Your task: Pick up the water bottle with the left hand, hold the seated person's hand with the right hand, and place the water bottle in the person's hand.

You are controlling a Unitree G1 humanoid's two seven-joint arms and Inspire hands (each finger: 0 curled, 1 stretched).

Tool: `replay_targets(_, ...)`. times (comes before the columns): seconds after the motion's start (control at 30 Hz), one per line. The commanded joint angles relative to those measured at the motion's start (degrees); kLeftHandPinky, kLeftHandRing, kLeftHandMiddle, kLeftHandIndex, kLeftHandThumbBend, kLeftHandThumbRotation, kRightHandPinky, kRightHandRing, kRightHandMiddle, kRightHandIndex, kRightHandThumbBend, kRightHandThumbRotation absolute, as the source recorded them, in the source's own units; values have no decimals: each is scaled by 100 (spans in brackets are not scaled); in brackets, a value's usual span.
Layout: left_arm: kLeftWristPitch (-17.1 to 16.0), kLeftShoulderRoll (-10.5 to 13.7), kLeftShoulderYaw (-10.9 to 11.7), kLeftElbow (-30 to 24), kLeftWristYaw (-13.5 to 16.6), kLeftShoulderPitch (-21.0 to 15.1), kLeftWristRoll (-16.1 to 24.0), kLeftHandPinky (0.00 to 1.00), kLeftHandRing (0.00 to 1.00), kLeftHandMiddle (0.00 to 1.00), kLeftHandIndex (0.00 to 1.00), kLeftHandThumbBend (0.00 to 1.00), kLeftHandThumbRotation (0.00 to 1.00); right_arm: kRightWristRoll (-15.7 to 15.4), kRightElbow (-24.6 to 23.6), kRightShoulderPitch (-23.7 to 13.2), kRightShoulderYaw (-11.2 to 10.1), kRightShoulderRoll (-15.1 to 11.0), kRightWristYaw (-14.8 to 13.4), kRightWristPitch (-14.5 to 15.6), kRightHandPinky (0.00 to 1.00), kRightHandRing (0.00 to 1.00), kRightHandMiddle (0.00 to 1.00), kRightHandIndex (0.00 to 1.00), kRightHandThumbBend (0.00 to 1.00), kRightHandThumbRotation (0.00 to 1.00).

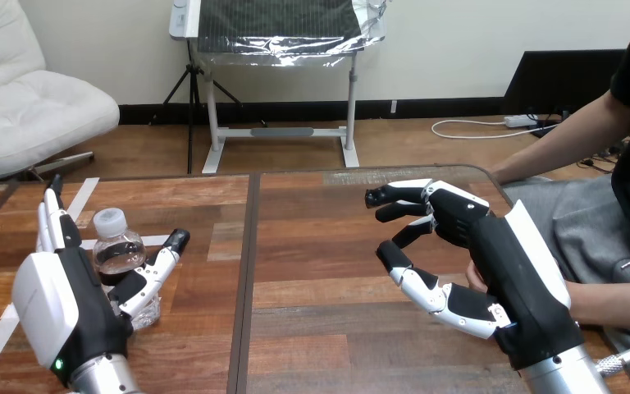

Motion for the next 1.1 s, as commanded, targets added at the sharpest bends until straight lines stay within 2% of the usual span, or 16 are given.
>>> replay_targets(0.0, -12, 116, 24, 343, 24, -578, -26, 83, 90, 94, 94, 87, 40, 71, -19, -355, -114, -34, 13, -18, 55, 70, 74, 67, 37, 0)
replay_targets(0.2, 101, 154, 39, 619, 3, -761, -76, 82, 89, 93, 93, 87, 42, 81, -10, -360, -121, -43, 25, -46, 55, 70, 74, 67, 37, 0)
replay_targets(0.4, 54, 180, 54, 860, 47, -904, -162, 81, 89, 92, 93, 87, 41, 84, -21, -355, -131, -49, 28, -45, 55, 69, 73, 67, 37, 0)
replay_targets(0.9, 299, 192, 79, 1301, 21, -1270, -321, 78, 87, 90, 91, 87, 41, 93, 7, -368, -157, -58, 50, -101, 55, 69, 73, 67, 37, 0)
replay_targets(1.0, 283, 204, 93, 1443, 23, -1347, -393, 78, 87, 90, 91, 87, 41, 96, 12, -372, -157, -54, 55, -105, 55, 69, 73, 67, 37, 0)
replay_targets(1.07, 268, 257, 97, 1740, 77, -1517, -420, 78, 86, 90, 91, 87, 42, 83, -30, -361, -153, -70, 75, -69, 55, 69, 73, 67, 37, 0)
